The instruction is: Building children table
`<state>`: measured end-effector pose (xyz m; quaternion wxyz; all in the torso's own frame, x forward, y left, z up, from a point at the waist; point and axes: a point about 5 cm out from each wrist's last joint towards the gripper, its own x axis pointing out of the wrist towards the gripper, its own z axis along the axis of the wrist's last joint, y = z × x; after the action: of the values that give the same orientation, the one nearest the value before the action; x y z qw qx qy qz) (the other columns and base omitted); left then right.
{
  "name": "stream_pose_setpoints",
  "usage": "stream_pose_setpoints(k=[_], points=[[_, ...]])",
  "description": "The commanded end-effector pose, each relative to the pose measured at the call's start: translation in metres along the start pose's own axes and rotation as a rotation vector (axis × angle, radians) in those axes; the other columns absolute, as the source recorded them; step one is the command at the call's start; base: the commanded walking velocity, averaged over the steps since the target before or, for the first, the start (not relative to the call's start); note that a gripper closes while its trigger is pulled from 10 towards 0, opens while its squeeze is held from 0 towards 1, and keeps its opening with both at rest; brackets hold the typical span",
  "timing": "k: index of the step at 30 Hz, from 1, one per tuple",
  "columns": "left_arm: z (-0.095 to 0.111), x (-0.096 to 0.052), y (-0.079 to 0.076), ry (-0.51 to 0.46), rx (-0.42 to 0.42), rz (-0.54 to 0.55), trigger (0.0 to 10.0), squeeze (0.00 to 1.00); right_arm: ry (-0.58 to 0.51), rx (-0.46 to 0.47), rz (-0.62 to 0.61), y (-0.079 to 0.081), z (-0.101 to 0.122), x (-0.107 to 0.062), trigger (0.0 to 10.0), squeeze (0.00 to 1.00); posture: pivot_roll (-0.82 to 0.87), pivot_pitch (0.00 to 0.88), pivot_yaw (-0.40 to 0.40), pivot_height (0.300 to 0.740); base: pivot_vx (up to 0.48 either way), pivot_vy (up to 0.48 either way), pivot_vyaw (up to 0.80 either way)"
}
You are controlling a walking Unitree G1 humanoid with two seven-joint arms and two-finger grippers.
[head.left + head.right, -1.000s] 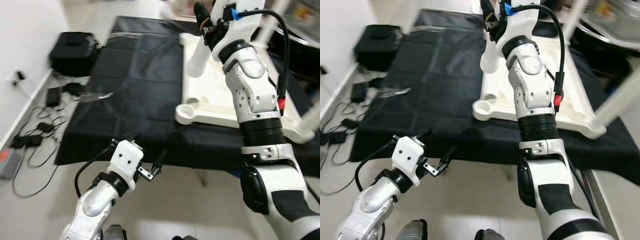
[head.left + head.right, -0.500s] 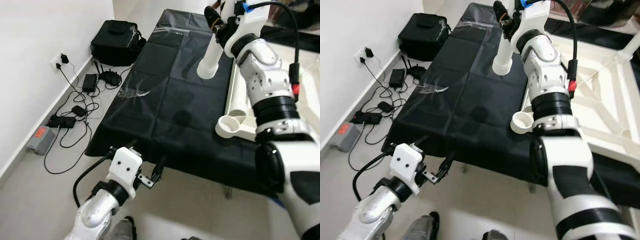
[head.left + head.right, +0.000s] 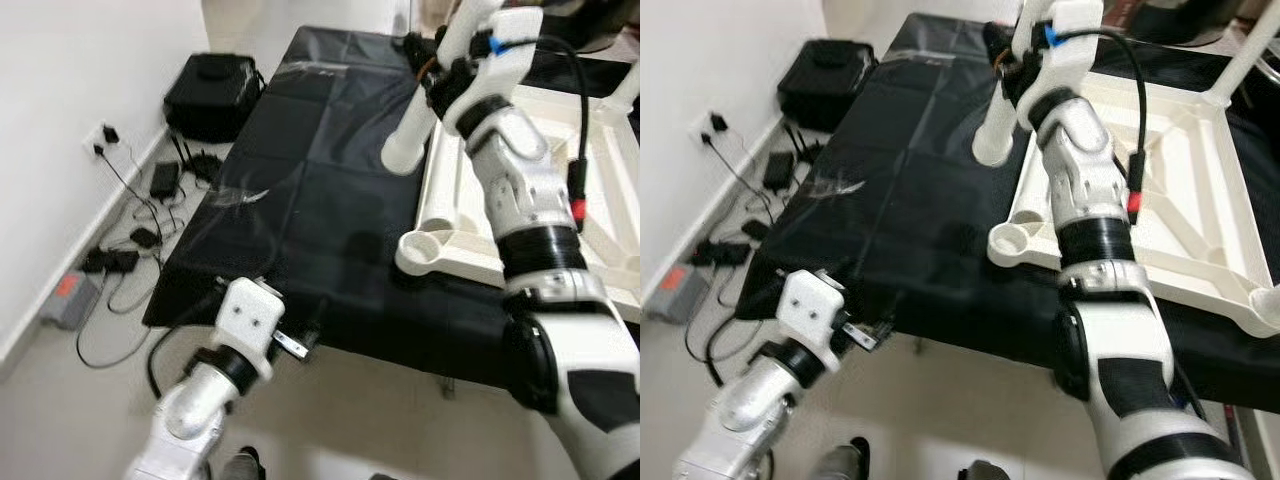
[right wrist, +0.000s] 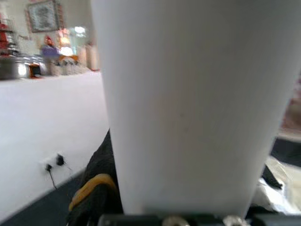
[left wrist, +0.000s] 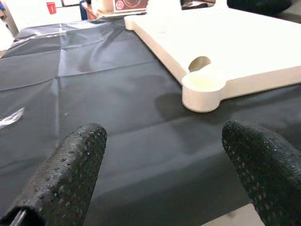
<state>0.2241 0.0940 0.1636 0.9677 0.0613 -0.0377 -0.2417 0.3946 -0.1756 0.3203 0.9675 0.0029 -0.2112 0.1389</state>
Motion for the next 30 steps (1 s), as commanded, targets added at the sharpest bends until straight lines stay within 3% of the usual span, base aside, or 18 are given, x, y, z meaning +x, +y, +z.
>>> stream_pose_setpoints(k=[1,3,10,16,19,20,21,27,30], points=[[-0.007,-0.001,0.004,0.045,-0.022,0.027,10.0,0.00,-0.016,0.012,0.025,0.008,0.003,0.001,10.0,0.00,0.14,0.185,-0.084,0.740,0.364,-0.285,0.00],[-0.007,0.001,0.007,0.049,-0.068,0.041,10.0,0.00,-0.012,0.004,0.035,0.011,0.000,-0.003,10.0,0.00,0.13,0.185,-0.086,0.740,0.000,0.000,0.00],[-0.006,0.002,0.012,0.039,-0.057,0.064,10.0,0.00,-0.020,0.012,0.050,0.012,0.005,-0.005,10.0,0.00,0.13,0.184,-0.085,0.740,0.000,0.000,0.00],[-0.005,0.003,0.010,0.030,-0.061,0.058,10.0,0.00,-0.007,0.011,0.134,0.014,0.008,-0.003,10.0,0.00,0.13,0.185,-0.089,0.740,0.000,0.000,0.00],[-0.004,0.002,0.007,0.029,-0.058,0.048,10.0,0.00,0.045,0.053,0.296,0.019,0.006,-0.004,10.0,0.00,0.13,0.193,-0.092,0.740,0.000,0.000,0.00],[-0.004,0.002,0.007,0.029,-0.058,0.048,10.0,0.00,0.045,0.053,0.296,0.019,0.006,-0.004,10.0,0.00,0.13,0.193,-0.092,0.740,0.000,0.000,0.00],[-0.004,0.001,0.004,0.031,-0.067,0.035,10.0,0.00,0.088,0.088,0.422,0.016,0.012,-0.001,10.0,0.00,0.13,0.195,-0.096,0.740,0.000,0.000,0.00],[-0.004,0.001,0.001,0.029,-0.071,0.020,10.0,0.00,0.120,0.060,0.450,0.012,0.013,0.003,10.0,0.00,0.14,0.199,-0.099,0.740,0.000,0.000,0.00],[-0.002,-0.001,-0.002,0.028,-0.081,0.013,10.0,0.00,0.138,0.032,0.554,0.014,0.013,0.002,10.0,0.00,0.15,0.212,-0.101,0.740,0.000,0.000,0.00]])
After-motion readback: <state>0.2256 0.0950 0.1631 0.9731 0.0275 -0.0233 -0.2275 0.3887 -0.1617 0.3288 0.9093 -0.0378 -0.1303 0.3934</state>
